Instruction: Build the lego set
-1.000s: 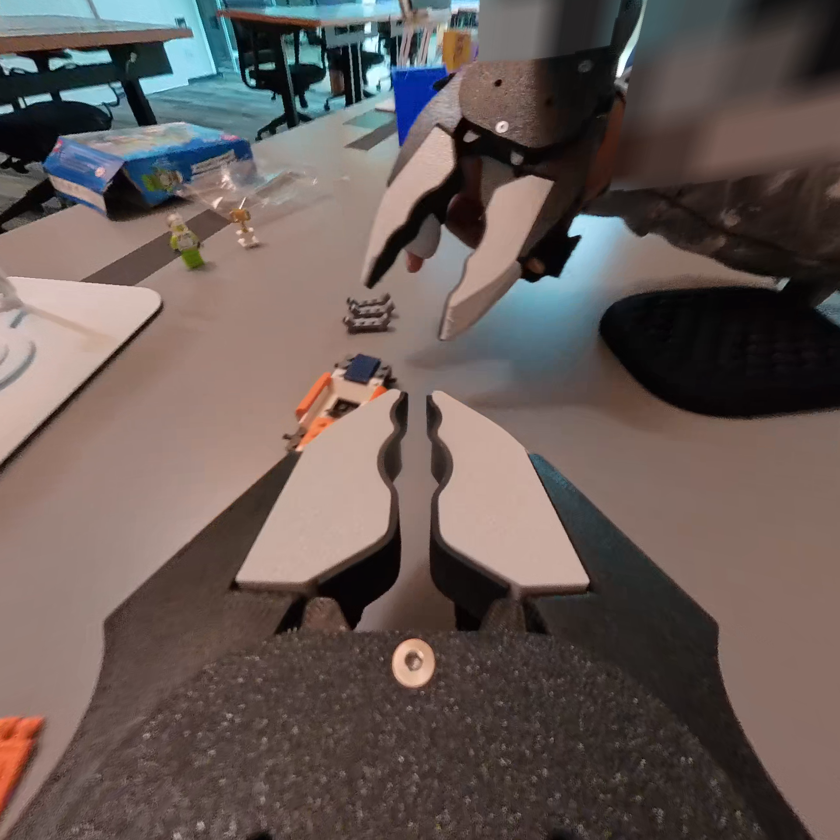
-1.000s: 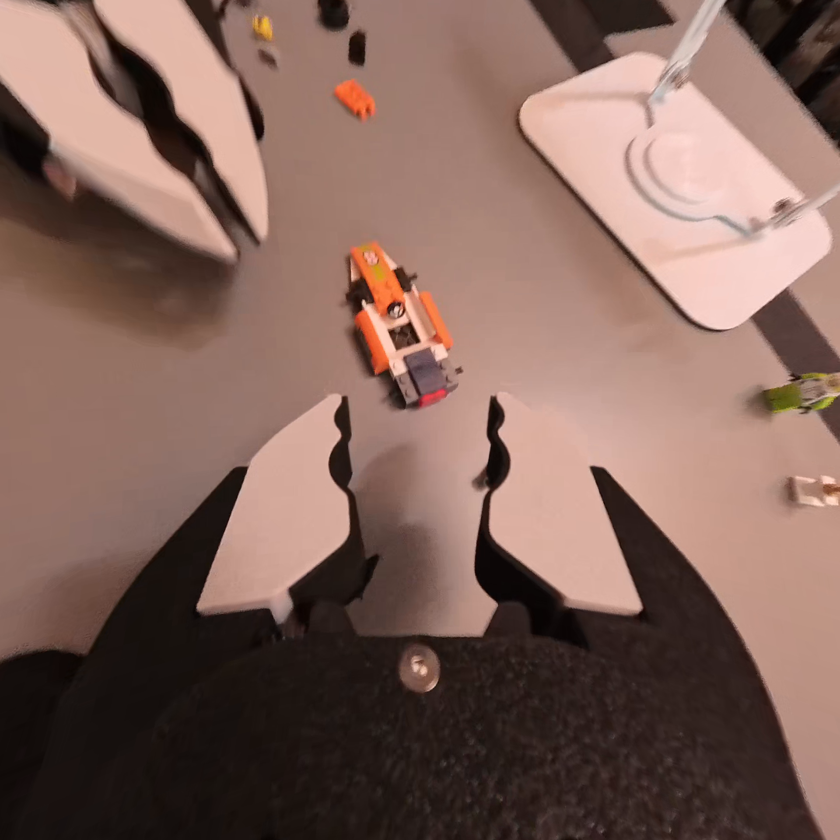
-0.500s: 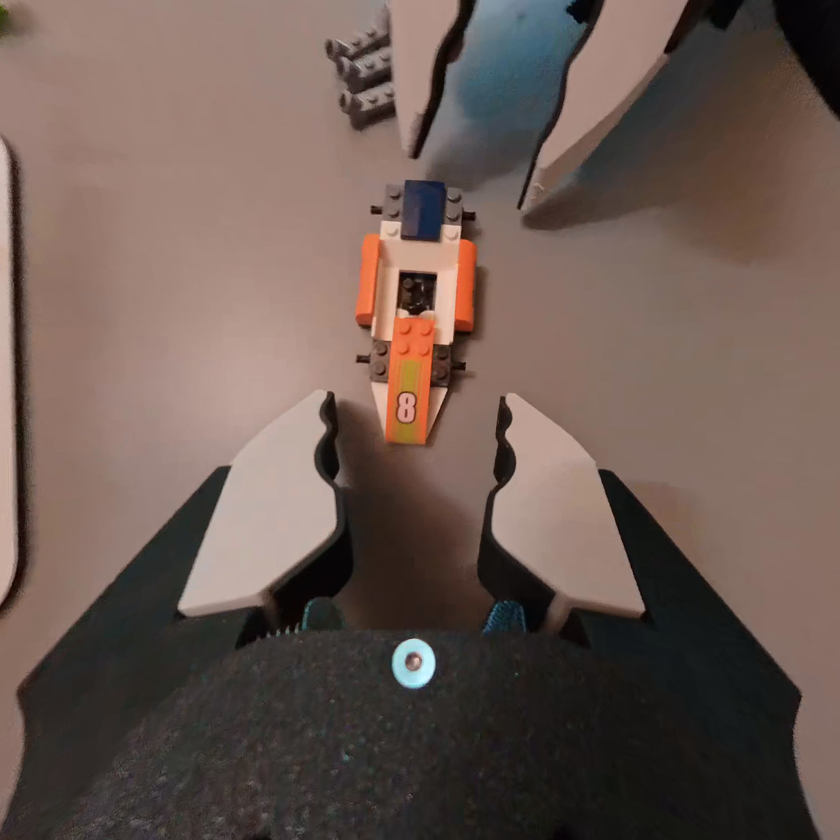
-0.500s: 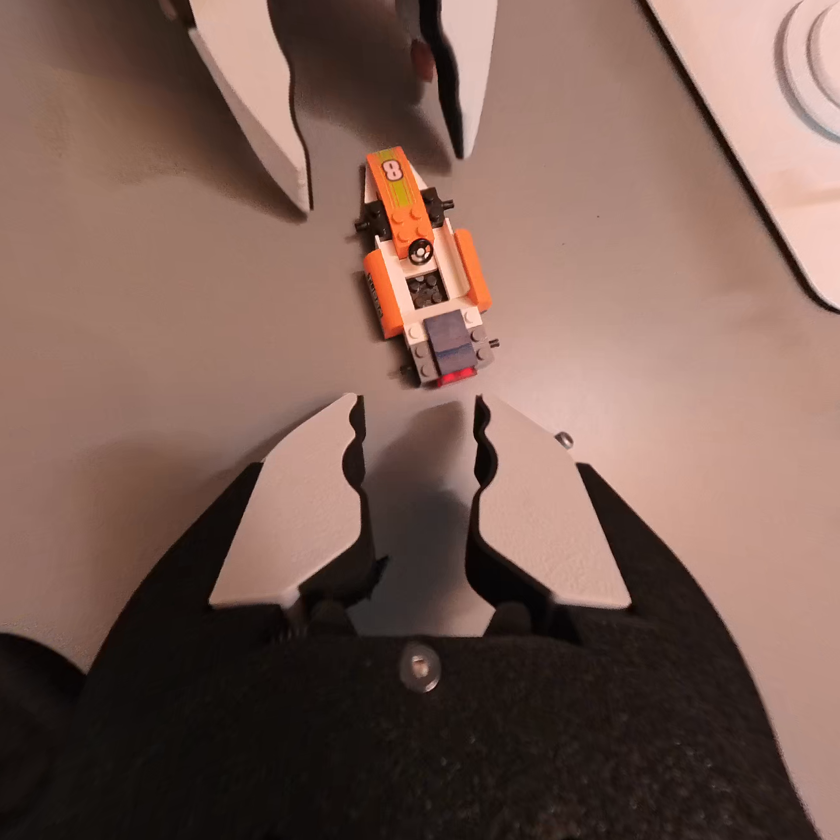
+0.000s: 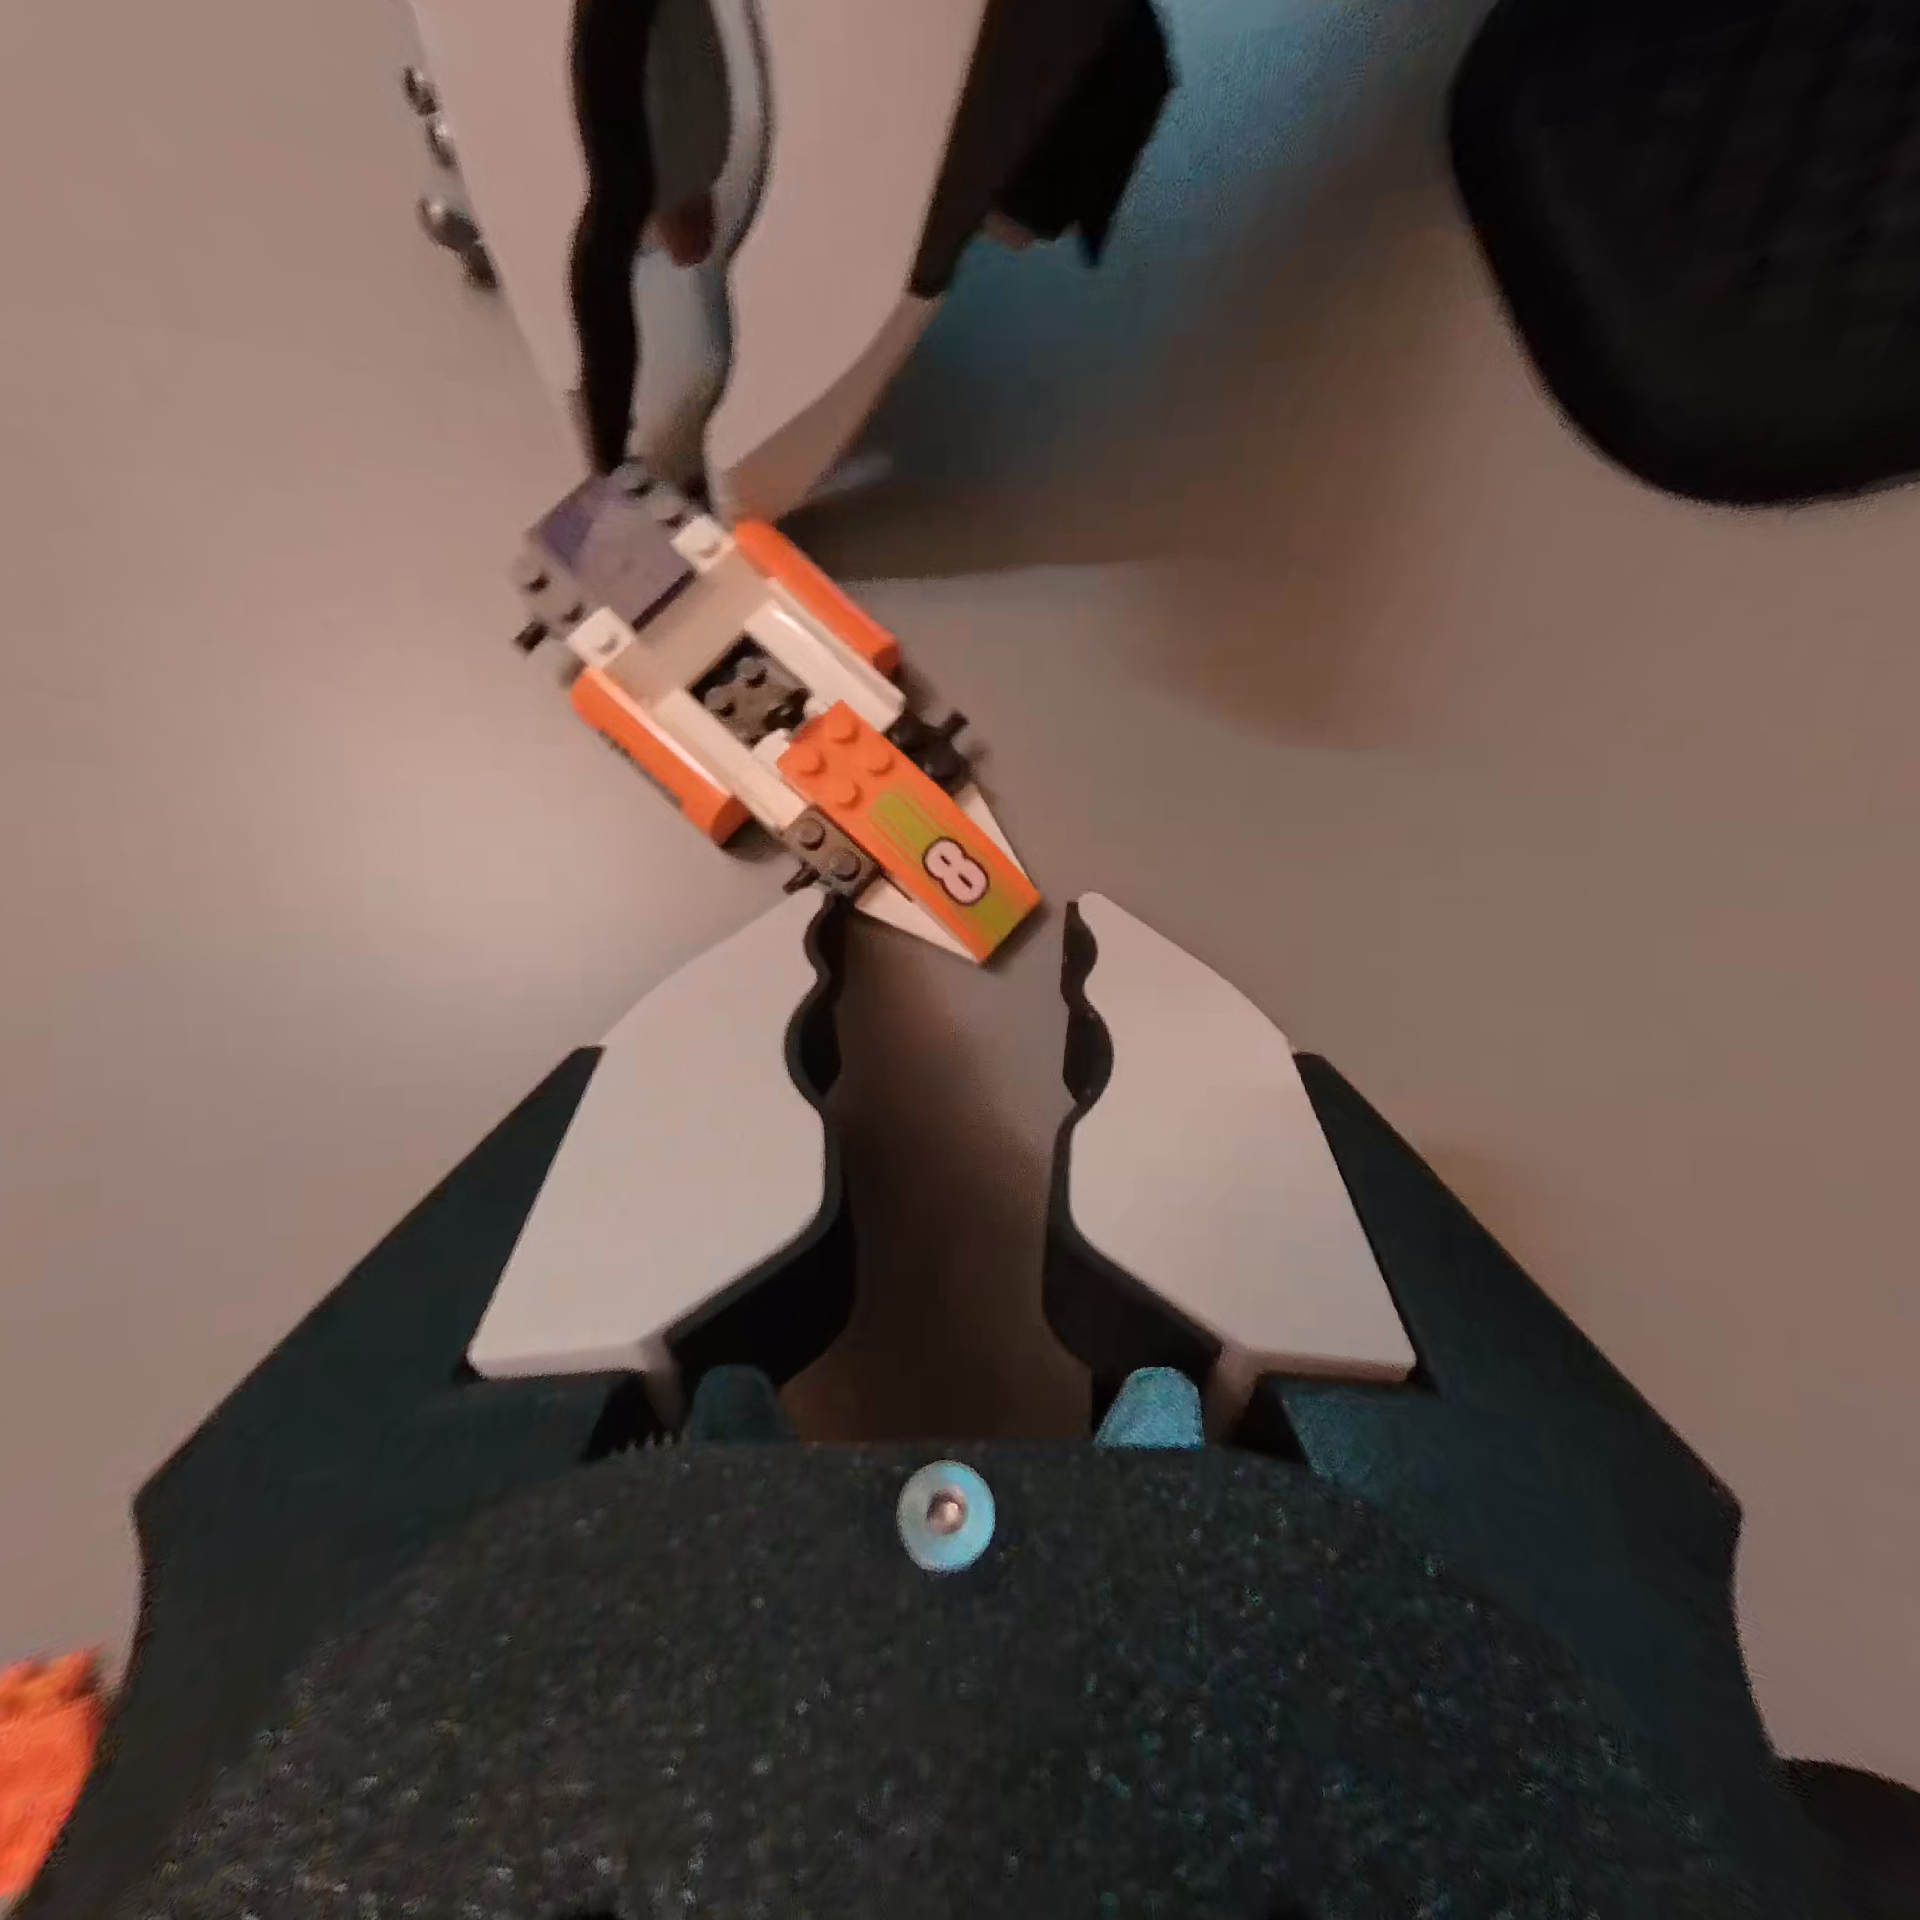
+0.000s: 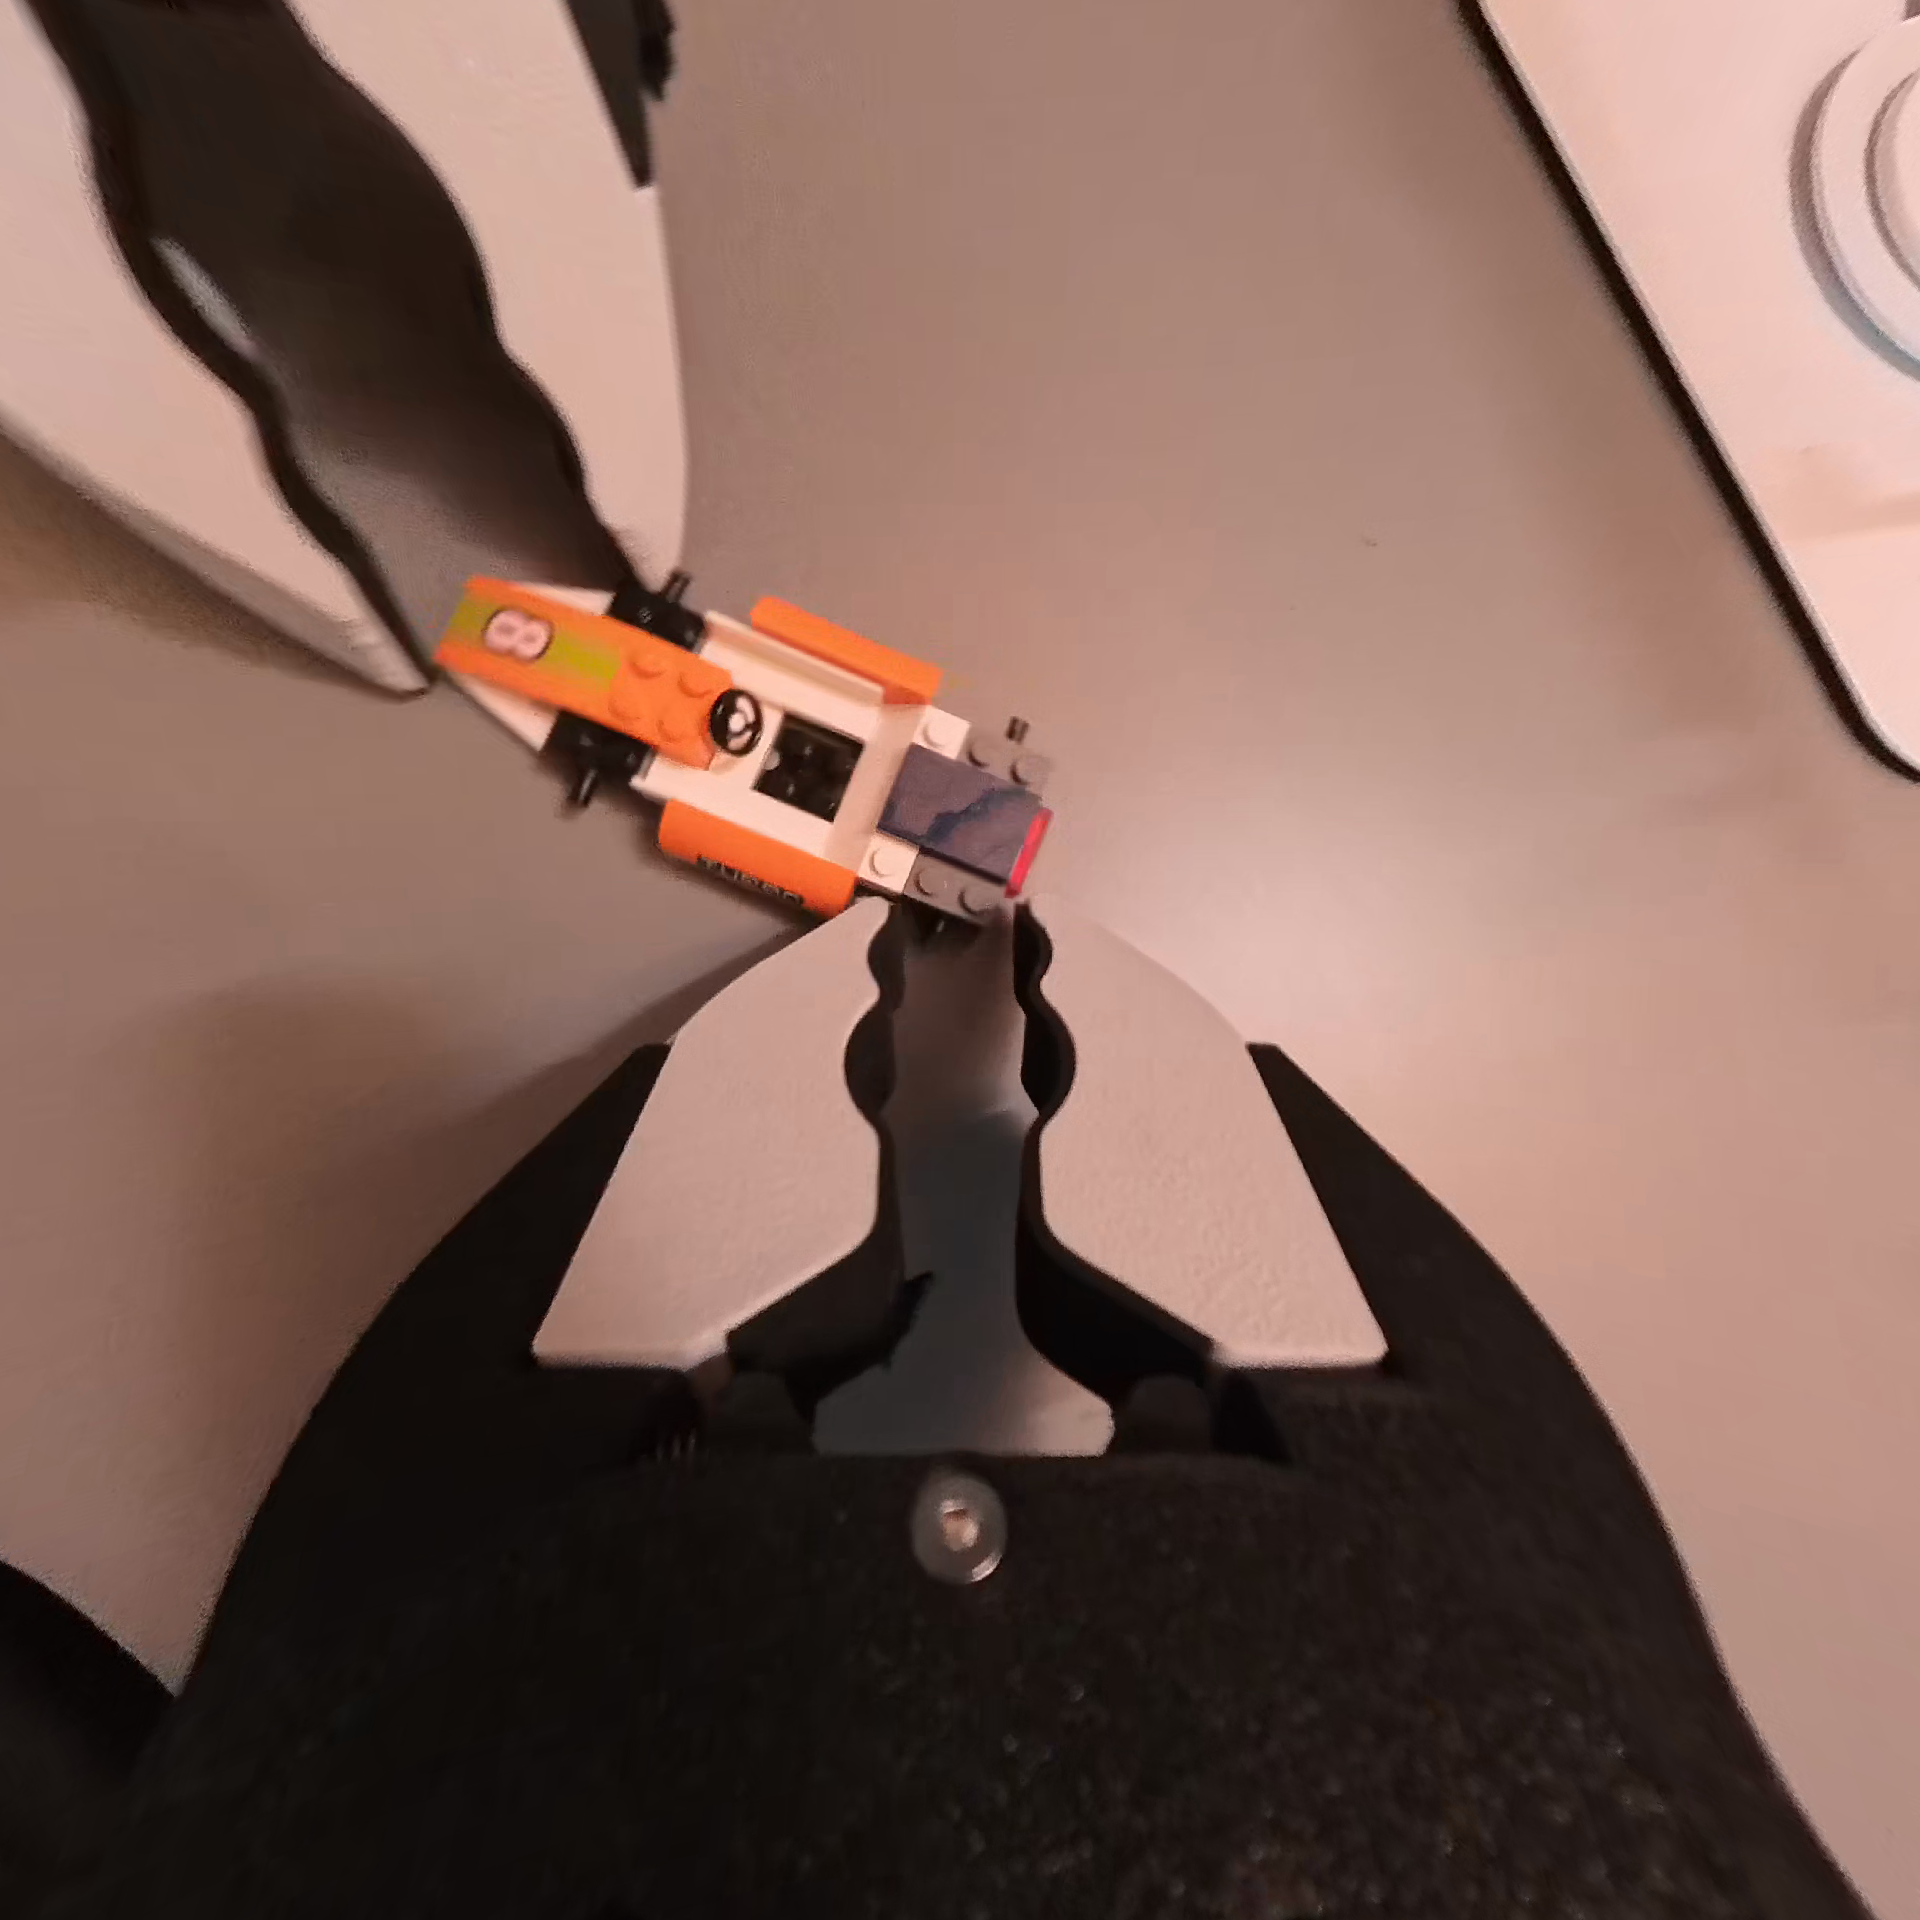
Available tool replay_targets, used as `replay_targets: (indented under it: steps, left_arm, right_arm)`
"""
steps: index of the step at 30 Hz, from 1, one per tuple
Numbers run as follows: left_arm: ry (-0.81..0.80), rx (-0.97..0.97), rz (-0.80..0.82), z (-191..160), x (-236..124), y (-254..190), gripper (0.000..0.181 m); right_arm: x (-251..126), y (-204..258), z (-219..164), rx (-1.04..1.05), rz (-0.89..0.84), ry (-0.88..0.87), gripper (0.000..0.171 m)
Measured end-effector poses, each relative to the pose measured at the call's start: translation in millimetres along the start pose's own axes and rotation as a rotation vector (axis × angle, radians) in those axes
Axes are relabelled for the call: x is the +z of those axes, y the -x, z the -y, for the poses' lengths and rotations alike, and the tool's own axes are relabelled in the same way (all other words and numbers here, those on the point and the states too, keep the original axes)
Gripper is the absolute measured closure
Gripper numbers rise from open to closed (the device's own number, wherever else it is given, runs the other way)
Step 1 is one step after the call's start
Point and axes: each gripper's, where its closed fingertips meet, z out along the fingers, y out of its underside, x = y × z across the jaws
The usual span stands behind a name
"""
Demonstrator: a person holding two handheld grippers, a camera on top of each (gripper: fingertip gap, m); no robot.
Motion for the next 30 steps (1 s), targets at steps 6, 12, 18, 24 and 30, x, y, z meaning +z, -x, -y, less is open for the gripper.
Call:
replay_targets:
  steps: [6, 12, 18, 24, 30]
  left_arm:
    - [-0.081, -0.062, 0.014, 5.5, -14.4, -11.4, 0.142]
    - [-0.079, -0.097, 0.155, 1.1, -13.0, 27.3, 0.144]
    - [-0.076, 0.001, 0.124, 8.0, -0.3, 49.1, 0.14]
    - [-0.121, -0.004, 0.106, 15.7, -4.8, 60.5, 0.14]
    - [-0.168, -0.022, 0.143, 3.2, -12.5, 59.6, 0.142]
  right_arm:
    - [-23.3, -4.9, -2.6, 0.054, -0.042, -0.071, 0.15]
    - [-54.8, -27.7, -31.0, 0.174, -0.154, -0.101, 0.15]
    - [-50.4, -29.6, -42.2, 0.216, -0.171, -0.03, 0.152]
    - [-32.5, -42.4, -33.9, 0.3, -0.173, 0.027, 0.153]
    - [-19.6, -48.7, -37.8, 0.343, -0.152, 0.119, 0.155]
